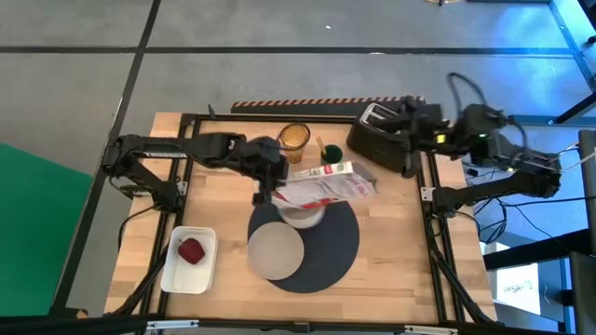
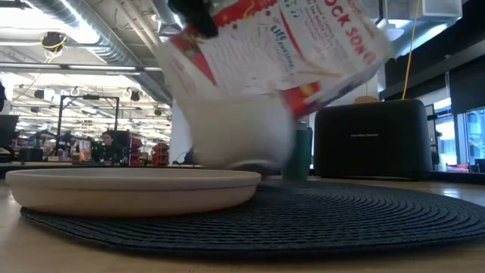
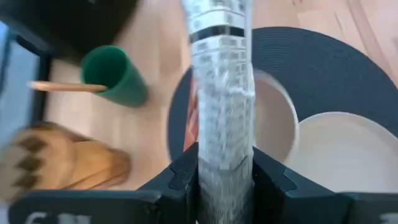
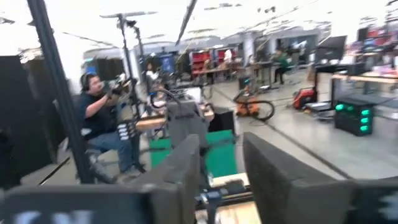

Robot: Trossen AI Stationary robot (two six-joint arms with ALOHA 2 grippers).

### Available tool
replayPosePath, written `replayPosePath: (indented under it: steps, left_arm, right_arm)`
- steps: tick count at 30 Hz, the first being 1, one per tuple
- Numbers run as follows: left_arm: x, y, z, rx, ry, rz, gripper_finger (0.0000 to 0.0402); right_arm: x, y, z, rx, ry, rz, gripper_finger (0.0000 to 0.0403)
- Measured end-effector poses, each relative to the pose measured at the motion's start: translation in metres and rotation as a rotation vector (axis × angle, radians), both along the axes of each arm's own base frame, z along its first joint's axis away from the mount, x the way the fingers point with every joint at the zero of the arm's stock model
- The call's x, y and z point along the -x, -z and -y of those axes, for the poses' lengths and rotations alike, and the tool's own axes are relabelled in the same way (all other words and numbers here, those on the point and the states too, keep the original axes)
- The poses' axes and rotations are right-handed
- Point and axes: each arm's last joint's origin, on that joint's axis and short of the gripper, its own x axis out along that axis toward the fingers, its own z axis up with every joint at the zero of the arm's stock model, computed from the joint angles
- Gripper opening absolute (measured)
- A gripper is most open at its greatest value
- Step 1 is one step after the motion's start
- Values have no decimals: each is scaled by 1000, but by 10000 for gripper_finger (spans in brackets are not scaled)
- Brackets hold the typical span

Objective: Arrange a breakfast setting
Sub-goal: Pour the cereal from the cereal box into the white bowl

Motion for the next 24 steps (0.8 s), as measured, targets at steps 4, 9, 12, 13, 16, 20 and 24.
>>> replayPosePath:
  steps: [4,9,12,13,16,20,24]
  left_arm:
    - [6,-23,0,-39,23,9,93]
    - [4,-35,-2,-41,42,77,93]
    - [1,-34,-2,-41,40,87,93]
    - [0,-35,-2,-42,40,93,93]
    - [-1,-36,-2,-43,39,118,93]
    - [-1,-36,-2,-35,33,117,93]
    - [4,-40,-2,-23,35,125,93]
  right_arm:
    - [25,-6,1,9,82,36,172]
    - [36,-7,1,1,107,29,201]
    - [35,-4,1,-18,101,1,204]
    - [34,-2,1,-21,98,-11,204]
    - [26,3,1,-31,91,-53,204]
    - [13,9,1,-44,70,-106,205]
    - [6,14,2,-45,65,-149,205]
